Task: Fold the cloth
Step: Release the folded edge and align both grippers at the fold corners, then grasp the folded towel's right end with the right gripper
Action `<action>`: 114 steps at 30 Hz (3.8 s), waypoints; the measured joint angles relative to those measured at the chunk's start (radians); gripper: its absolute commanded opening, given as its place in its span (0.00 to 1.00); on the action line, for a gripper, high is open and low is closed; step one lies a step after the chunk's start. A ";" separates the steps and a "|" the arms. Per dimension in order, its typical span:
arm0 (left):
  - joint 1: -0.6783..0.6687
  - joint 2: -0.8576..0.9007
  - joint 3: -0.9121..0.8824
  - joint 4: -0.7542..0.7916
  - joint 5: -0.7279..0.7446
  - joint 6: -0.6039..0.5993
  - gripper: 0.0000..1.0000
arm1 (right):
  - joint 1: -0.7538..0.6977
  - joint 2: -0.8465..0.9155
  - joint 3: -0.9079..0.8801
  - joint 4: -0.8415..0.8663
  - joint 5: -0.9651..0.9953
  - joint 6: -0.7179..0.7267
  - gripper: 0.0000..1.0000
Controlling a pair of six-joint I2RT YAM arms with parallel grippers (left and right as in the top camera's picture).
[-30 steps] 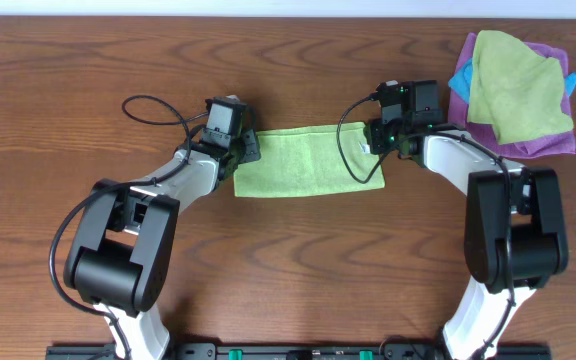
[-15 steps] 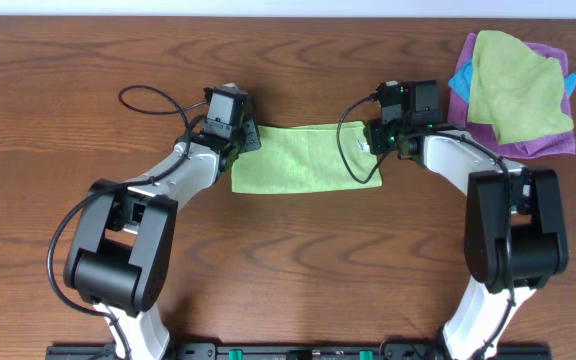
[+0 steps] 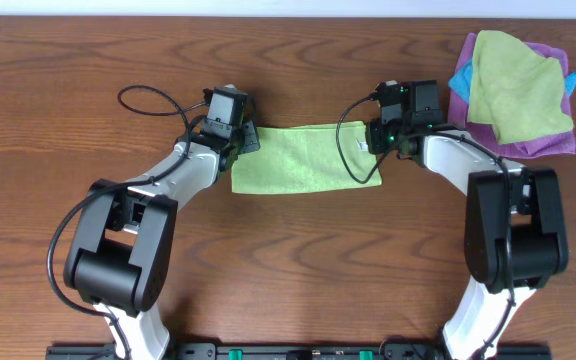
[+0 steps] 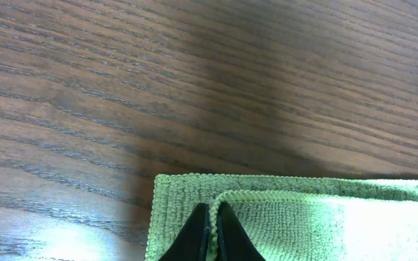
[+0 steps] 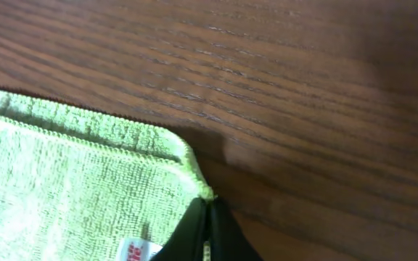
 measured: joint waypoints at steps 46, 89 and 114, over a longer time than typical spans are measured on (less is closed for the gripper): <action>0.029 -0.010 0.000 -0.047 -0.026 0.000 0.09 | 0.037 0.000 0.083 -0.024 0.054 0.000 0.01; -0.019 -0.124 0.000 -0.143 0.204 -0.001 0.14 | 0.037 0.000 0.084 -0.271 0.090 0.002 0.97; -0.048 0.039 0.021 -0.172 0.154 -0.024 0.06 | 0.053 0.000 0.095 -0.328 0.020 0.002 0.70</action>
